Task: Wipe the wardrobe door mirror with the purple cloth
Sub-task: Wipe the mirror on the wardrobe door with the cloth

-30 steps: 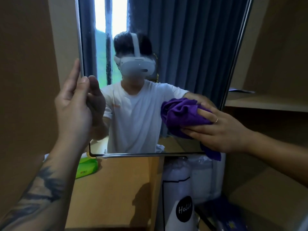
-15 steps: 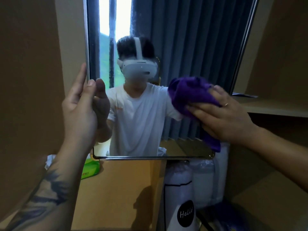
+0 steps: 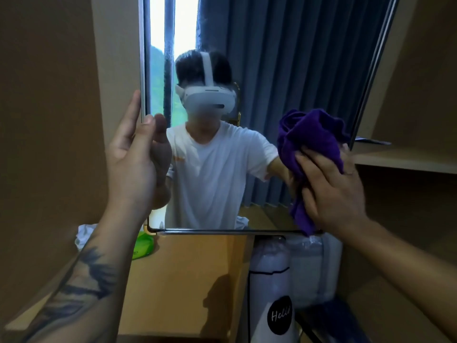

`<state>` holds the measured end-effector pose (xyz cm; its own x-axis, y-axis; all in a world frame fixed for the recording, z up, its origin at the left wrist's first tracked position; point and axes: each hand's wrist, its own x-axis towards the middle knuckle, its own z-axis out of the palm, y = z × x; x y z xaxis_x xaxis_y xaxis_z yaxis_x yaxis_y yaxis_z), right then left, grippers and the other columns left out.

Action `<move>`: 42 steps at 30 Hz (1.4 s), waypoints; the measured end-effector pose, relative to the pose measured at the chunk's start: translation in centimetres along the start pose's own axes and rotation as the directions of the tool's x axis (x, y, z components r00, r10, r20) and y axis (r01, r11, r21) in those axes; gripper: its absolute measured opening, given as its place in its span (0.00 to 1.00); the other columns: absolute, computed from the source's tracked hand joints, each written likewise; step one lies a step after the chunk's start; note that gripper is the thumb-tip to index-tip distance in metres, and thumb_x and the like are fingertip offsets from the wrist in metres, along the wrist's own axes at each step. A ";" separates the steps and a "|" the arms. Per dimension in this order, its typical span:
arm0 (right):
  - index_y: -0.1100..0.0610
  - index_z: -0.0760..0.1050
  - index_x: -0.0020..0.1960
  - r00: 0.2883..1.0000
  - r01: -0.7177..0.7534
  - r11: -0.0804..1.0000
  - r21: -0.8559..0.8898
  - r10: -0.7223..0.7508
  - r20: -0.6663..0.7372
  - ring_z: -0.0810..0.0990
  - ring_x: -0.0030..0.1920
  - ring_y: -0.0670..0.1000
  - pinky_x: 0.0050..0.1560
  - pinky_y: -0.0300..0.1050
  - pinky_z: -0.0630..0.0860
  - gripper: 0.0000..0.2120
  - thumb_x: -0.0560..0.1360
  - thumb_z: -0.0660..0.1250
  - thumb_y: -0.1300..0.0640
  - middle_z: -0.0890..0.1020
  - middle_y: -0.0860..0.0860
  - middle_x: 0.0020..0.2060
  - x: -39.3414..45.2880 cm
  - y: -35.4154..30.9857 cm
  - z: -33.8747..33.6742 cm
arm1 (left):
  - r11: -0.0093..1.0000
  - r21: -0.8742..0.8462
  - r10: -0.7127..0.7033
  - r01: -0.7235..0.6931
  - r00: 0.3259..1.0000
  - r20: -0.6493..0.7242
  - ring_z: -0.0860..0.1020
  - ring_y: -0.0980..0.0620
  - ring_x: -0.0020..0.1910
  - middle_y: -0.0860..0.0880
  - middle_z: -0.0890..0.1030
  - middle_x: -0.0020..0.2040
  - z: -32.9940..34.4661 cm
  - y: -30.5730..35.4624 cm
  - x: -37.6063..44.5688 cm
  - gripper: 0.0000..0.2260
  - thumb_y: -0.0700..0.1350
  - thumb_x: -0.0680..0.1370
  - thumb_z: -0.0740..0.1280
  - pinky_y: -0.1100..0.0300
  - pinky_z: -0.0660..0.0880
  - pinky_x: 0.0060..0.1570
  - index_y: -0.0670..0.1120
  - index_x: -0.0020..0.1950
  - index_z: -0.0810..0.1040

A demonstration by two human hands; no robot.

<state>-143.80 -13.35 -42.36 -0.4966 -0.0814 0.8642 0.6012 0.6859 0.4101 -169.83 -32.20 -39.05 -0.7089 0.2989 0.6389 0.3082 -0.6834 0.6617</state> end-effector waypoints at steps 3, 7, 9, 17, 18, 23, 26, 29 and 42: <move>0.60 0.68 0.76 0.972 -0.210 0.972 0.105 0.219 -0.086 0.71 0.72 0.68 0.79 0.67 0.56 0.25 0.79 0.60 0.58 0.73 0.59 0.74 -0.3 -4.8 1.9 | 1.000 0.008 0.016 -0.016 1.000 -0.015 0.76 0.77 0.36 0.74 0.80 0.36 -0.2 0.0 0.0 0.19 0.41 0.86 0.59 0.81 0.70 0.37 0.46 0.78 0.67; 0.57 0.67 0.76 0.924 -0.313 0.937 0.159 0.338 -0.177 0.69 0.75 0.65 0.77 0.69 0.61 0.21 0.83 0.58 0.55 0.71 0.54 0.74 1.4 -11.3 3.9 | 0.998 -0.053 -0.015 0.015 1.000 -0.007 0.79 0.75 0.40 0.72 0.83 0.41 -0.6 0.0 0.1 0.19 0.43 0.86 0.60 0.79 0.72 0.40 0.46 0.77 0.69; 0.55 0.65 0.77 0.928 -0.297 0.941 0.161 0.324 -0.183 0.65 0.76 0.63 0.76 0.67 0.62 0.24 0.82 0.62 0.56 0.69 0.51 0.75 2.9 -14.9 4.5 | 0.998 -0.067 -0.021 0.020 1.000 -0.004 0.79 0.75 0.43 0.71 0.83 0.41 -0.7 -0.1 0.3 0.18 0.43 0.86 0.59 0.79 0.73 0.42 0.46 0.76 0.70; 0.55 0.73 0.76 0.998 -0.020 0.977 0.214 0.031 -0.048 0.68 0.76 0.66 0.76 0.68 0.62 0.23 0.81 0.64 0.57 0.73 0.51 0.76 6.0 -20.6 4.1 | 0.977 -0.190 -0.082 0.096 0.993 0.084 0.79 0.56 0.66 0.62 0.85 0.56 -1.9 0.1 0.8 0.17 0.44 0.86 0.59 0.60 0.76 0.65 0.49 0.76 0.71; 0.54 0.73 0.76 0.999 0.037 0.977 0.209 -0.028 -0.044 0.68 0.77 0.66 0.76 0.68 0.62 0.23 0.81 0.63 0.56 0.73 0.51 0.76 5.6 -19.4 3.9 | 0.977 -0.192 -0.078 0.094 0.993 0.089 0.81 0.58 0.62 0.62 0.85 0.55 -1.8 0.2 0.8 0.17 0.44 0.86 0.59 0.62 0.77 0.61 0.49 0.75 0.72; 0.56 0.72 0.75 0.997 0.067 0.989 0.128 -0.061 -0.045 0.73 0.73 0.66 0.77 0.68 0.60 0.26 0.78 0.68 0.52 0.75 0.56 0.73 1.4 -10.5 2.7 | 0.986 -0.162 -0.029 0.036 0.999 0.044 0.82 0.71 0.47 0.66 0.85 0.41 -1.0 0.4 0.1 0.18 0.39 0.87 0.55 0.75 0.76 0.43 0.43 0.78 0.66; 0.58 0.70 0.76 0.997 -0.078 0.994 0.072 0.080 -0.015 0.74 0.72 0.66 0.79 0.66 0.57 0.25 0.81 0.63 0.49 0.70 0.56 0.75 -2.3 -4.8 1.4 | 0.979 -0.200 -0.023 0.032 0.999 0.045 0.82 0.68 0.52 0.64 0.86 0.45 -1.1 -0.1 0.3 0.18 0.39 0.87 0.56 0.72 0.78 0.48 0.42 0.78 0.66; 0.61 0.69 0.75 0.958 -0.286 0.951 0.115 0.287 0.007 0.69 0.74 0.64 0.75 0.72 0.61 0.24 0.82 0.61 0.52 0.69 0.60 0.76 -4.5 -3.6 0.7 | 0.970 -0.239 -0.024 0.034 0.999 0.041 0.82 0.64 0.56 0.61 0.87 0.50 -1.2 -0.4 0.4 0.18 0.38 0.86 0.57 0.67 0.78 0.56 0.41 0.77 0.67; 0.57 0.68 0.78 0.919 -0.360 0.854 0.377 0.394 -0.015 0.58 0.81 0.66 0.80 0.67 0.53 0.30 0.77 0.62 0.54 0.66 0.53 0.80 7.1 -23.9 3.8 | 0.964 -0.249 -0.066 0.096 0.990 0.127 0.82 0.58 0.58 0.55 0.85 0.58 -2.1 0.0 0.6 0.18 0.43 0.86 0.59 0.63 0.78 0.58 0.46 0.76 0.70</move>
<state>-164.04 -27.57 -47.12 -0.2101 0.1845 0.9601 0.4558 0.8873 -0.0707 -171.55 -33.41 -39.49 -0.6414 0.4256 0.6383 0.0708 -0.7956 0.6017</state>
